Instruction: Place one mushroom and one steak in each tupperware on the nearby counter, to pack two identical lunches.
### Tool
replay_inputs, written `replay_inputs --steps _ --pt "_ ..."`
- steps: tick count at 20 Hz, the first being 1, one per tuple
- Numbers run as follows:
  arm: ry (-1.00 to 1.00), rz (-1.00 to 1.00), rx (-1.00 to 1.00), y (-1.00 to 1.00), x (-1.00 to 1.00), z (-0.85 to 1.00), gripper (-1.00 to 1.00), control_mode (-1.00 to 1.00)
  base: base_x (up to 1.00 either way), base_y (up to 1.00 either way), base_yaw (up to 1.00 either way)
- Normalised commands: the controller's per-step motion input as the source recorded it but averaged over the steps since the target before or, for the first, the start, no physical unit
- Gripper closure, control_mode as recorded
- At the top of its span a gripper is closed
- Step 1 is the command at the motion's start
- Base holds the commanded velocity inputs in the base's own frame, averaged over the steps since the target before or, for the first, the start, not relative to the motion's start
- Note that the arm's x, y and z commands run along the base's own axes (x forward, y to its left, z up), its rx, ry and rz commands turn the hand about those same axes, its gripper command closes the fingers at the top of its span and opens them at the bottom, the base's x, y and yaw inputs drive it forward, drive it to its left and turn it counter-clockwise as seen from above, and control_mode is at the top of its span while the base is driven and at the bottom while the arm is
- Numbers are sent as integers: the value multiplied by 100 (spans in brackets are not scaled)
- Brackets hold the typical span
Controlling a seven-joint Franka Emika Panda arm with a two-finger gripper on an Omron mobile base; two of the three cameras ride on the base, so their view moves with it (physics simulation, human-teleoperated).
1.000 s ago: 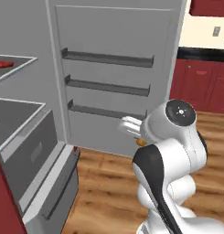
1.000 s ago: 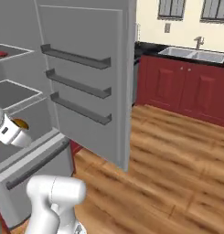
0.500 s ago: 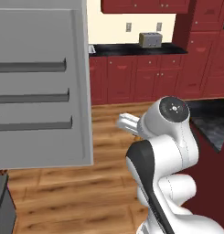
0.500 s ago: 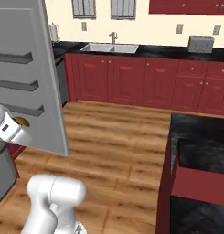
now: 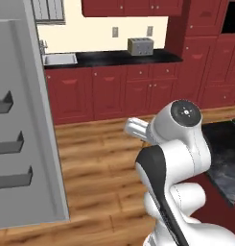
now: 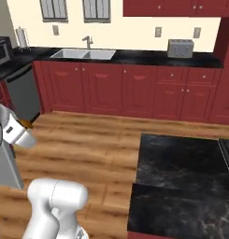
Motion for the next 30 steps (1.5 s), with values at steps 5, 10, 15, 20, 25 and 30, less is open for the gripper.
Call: replay_inputs --steps 5,10,15,20,25,30 --pt "0 0 0 0 0 0 100 100 100 -9 -19" --pt "0 0 0 0 0 0 100 100 100 -17 -10" --pt "0 0 0 0 0 0 100 100 100 -4 11" --pt "0 0 0 0 0 0 100 100 100 0 52" --pt "0 0 0 0 0 0 100 100 100 0 67" --pt "0 0 0 0 0 0 100 100 95 0 68"
